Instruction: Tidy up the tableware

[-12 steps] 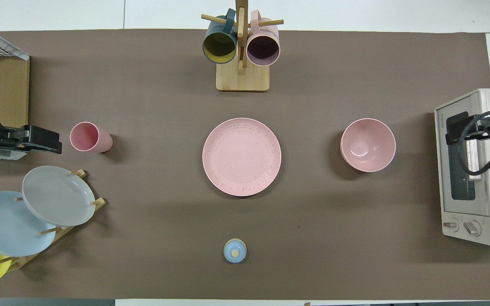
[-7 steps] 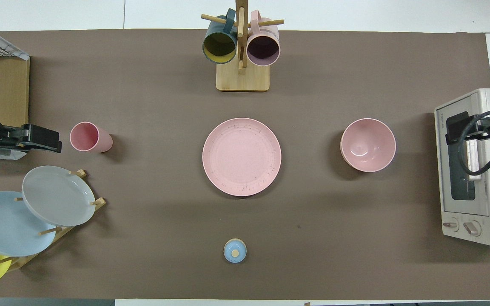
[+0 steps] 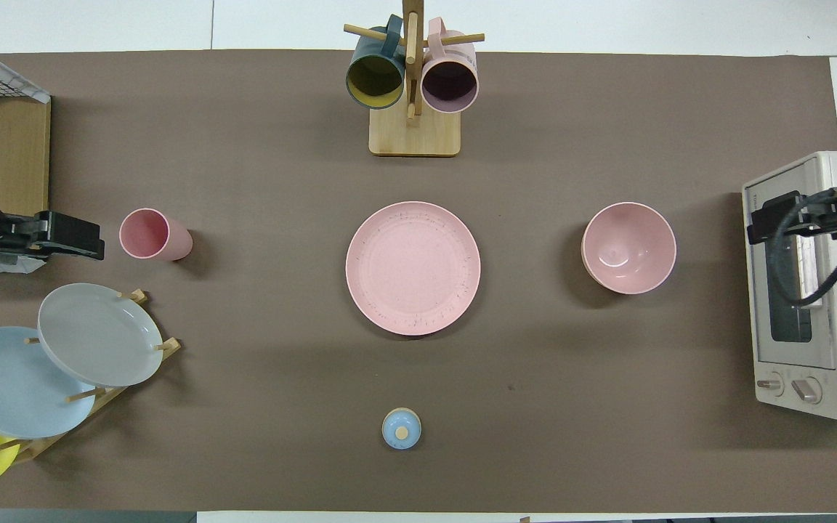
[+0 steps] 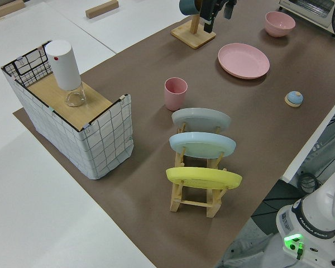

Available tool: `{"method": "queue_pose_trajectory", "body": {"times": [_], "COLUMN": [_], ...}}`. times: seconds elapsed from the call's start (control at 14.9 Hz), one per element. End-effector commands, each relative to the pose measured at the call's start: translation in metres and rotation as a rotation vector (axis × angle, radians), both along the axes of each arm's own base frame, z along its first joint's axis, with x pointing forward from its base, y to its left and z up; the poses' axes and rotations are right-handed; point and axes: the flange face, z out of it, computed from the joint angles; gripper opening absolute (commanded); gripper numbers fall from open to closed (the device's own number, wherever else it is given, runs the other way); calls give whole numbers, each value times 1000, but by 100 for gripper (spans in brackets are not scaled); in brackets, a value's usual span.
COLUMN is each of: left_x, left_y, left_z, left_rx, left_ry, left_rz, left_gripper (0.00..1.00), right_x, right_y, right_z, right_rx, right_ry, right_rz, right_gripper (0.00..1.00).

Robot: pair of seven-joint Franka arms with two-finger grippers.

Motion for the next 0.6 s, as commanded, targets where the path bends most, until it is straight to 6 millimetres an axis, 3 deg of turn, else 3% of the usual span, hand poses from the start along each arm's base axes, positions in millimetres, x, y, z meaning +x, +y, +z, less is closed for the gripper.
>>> {"method": "queue_pose_trajectory", "body": {"times": [0.0, 0.07, 0.13, 0.27, 0.4, 0.54], "left_x": [-1, 0, 0, 0, 0, 0], "left_y": [4, 4, 3, 3, 4, 4], "left_z": [5, 4, 5, 4, 4, 4], "left_rx": [-17, -18, -19, -19, -19, -19], "left_ry": [-29, -27, -29, -29, -29, -29], "left_rz": [-3, -3, -4, -4, -3, -4], "left_gripper": [100, 100, 100, 100, 100, 100], "right_x": [17, 27, 34, 23, 3, -1], "right_y": [78, 100, 109, 99, 95, 90], "right_z": [-57, -81, -106, -153, -180, -201], "right_rx": [13, 14, 11, 11, 17, 10], "right_ry": [-19, -34, -37, -43, -70, -45], "right_rz": [-9, 9, 21, 15, 14, 10], "right_gripper": [100, 100, 100, 100, 100, 100]}}
